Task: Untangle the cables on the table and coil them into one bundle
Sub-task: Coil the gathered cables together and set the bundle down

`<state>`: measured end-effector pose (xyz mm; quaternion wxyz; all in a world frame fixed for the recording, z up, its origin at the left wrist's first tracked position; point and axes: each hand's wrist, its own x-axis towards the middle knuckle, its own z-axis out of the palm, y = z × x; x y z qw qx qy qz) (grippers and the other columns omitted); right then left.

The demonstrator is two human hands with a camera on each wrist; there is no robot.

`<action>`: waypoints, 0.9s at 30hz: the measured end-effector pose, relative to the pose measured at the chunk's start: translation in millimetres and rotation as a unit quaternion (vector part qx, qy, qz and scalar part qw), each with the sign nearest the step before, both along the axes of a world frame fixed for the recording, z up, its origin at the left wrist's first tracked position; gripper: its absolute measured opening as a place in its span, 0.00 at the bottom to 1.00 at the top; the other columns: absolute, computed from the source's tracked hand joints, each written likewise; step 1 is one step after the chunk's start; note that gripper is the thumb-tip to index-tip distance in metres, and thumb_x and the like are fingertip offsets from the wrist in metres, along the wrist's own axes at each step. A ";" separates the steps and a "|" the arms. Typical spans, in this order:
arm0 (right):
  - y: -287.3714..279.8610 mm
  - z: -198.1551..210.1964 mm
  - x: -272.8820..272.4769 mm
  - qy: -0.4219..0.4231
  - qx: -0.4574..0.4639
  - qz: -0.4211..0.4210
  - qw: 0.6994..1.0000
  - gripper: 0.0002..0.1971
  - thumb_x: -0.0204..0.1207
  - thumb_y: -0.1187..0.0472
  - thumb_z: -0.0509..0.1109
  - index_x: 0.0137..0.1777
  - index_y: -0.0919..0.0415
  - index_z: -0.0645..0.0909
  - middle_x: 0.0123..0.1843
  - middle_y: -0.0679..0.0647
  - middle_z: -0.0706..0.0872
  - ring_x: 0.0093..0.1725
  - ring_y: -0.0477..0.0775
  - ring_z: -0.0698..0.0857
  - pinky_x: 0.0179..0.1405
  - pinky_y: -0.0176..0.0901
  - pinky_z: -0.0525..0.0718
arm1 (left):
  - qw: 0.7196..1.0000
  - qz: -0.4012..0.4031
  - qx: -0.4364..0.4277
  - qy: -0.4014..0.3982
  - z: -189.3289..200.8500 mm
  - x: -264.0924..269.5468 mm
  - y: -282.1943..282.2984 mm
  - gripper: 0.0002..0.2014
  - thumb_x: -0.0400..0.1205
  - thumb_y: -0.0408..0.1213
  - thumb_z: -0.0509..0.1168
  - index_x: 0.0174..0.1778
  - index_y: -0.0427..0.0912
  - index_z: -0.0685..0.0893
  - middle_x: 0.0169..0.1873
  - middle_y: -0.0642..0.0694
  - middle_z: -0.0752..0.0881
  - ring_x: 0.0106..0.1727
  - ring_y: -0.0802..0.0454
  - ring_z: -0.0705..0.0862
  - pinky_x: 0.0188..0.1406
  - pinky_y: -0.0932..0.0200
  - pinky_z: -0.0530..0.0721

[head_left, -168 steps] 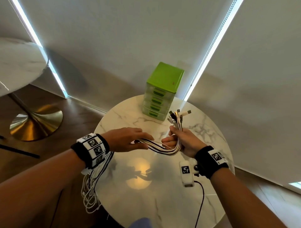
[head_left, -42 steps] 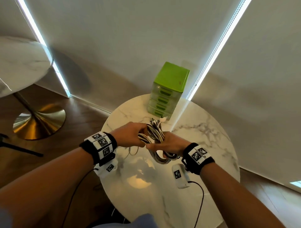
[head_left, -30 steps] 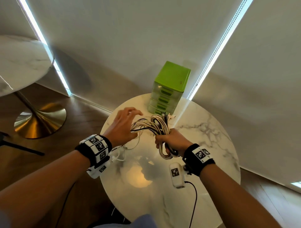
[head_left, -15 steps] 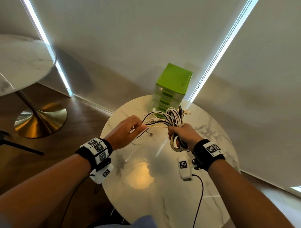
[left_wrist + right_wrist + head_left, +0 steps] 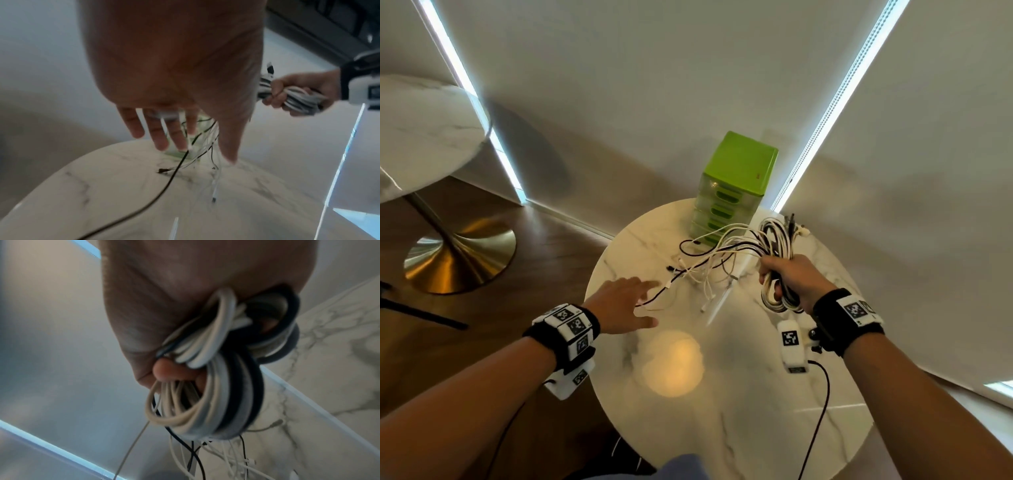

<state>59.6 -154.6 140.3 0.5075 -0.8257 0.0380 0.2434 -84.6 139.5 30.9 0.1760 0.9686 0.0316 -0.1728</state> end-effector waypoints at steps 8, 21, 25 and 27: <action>5.0 7.5 -18.0 0.031 -0.036 0.147 0.988 0.10 0.76 0.64 0.70 0.36 0.69 0.86 0.29 0.55 0.88 0.20 0.51 0.77 0.23 0.37 0.74 | 0.930 -0.056 -0.136 -0.337 29.0 33.2 -48.6 0.50 0.77 0.61 0.72 0.89 0.44 0.54 0.85 0.42 0.60 0.85 0.44 0.60 0.85 0.45 0.58; 4.5 3.4 -36.4 0.097 0.146 0.148 0.973 0.04 0.80 0.68 0.71 0.46 0.70 0.84 0.34 0.64 0.84 0.39 0.67 0.88 0.39 0.50 0.89 | 0.898 0.070 -0.425 -0.088 43.7 63.4 -84.3 0.11 0.89 0.47 0.62 0.62 0.46 0.78 0.47 0.46 0.87 0.45 0.46 0.86 0.53 0.44 0.86; 10.6 2.3 -34.0 -0.052 -0.013 0.223 0.973 0.16 0.79 0.47 0.77 0.40 0.59 0.84 0.32 0.58 0.90 0.35 0.58 0.92 0.40 0.45 0.90 | 0.813 0.168 -0.550 -0.097 62.6 70.1 -94.0 0.03 0.85 0.34 0.65 0.50 0.42 0.77 0.36 0.46 0.80 0.32 0.51 0.77 0.39 0.49 0.79; 15.3 -3.1 -35.5 -0.078 -0.023 0.241 0.967 0.15 0.75 0.42 0.78 0.39 0.53 0.83 0.34 0.58 0.92 0.34 0.55 0.92 0.44 0.48 0.90 | 0.785 0.204 -0.576 -0.102 71.2 74.2 -100.0 0.07 0.85 0.25 0.63 0.48 0.42 0.75 0.32 0.48 0.78 0.31 0.54 0.75 0.35 0.55 0.76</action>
